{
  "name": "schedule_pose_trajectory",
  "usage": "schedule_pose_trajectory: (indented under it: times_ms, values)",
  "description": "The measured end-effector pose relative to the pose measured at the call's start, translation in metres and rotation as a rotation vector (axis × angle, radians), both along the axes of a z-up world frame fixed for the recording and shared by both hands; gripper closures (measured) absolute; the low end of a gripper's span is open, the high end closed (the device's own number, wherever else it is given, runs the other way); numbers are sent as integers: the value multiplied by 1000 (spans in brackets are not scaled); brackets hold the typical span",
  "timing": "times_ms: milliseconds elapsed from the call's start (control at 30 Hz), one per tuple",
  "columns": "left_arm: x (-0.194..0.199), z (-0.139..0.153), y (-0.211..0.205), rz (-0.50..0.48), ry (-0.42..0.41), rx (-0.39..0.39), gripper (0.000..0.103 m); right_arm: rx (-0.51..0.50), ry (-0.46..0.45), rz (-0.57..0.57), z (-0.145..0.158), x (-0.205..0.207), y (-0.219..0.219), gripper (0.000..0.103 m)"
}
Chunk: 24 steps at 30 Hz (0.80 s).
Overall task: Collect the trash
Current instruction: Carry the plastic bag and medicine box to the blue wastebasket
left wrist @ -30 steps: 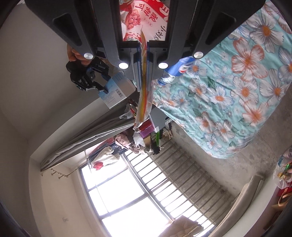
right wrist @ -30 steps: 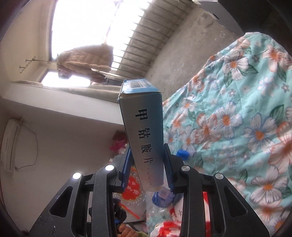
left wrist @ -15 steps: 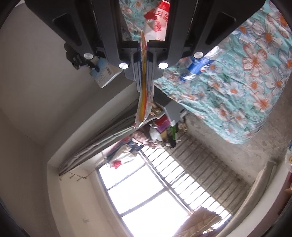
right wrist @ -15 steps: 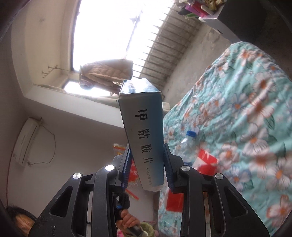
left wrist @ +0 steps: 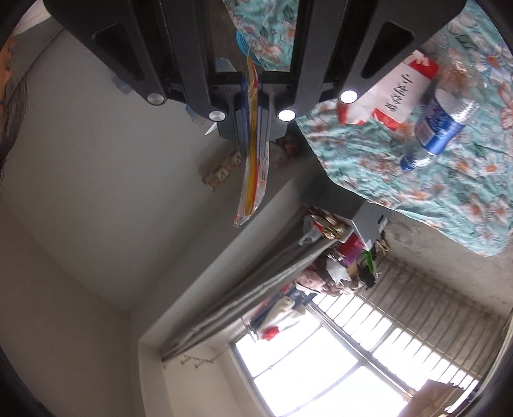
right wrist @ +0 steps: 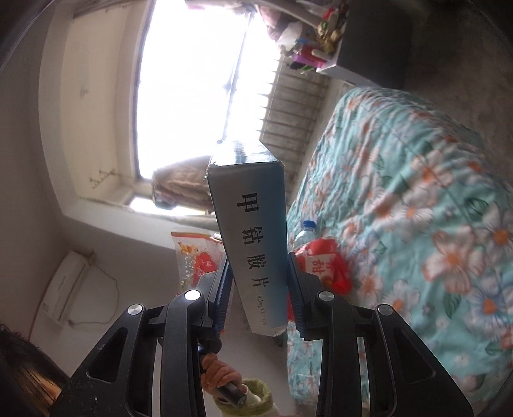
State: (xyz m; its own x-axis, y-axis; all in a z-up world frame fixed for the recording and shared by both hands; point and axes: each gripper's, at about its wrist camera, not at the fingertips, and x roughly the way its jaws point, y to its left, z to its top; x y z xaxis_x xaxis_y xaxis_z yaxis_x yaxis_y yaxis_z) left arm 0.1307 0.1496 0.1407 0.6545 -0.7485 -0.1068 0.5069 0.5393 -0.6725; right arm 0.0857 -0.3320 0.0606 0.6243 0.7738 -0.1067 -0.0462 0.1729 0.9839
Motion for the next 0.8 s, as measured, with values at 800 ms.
schedule_pose_trajectory:
  times_ms: [800]
  values:
    - [-1,-3,-102,-119,8,149,100,108,25,-73,-37,-42,-53,72]
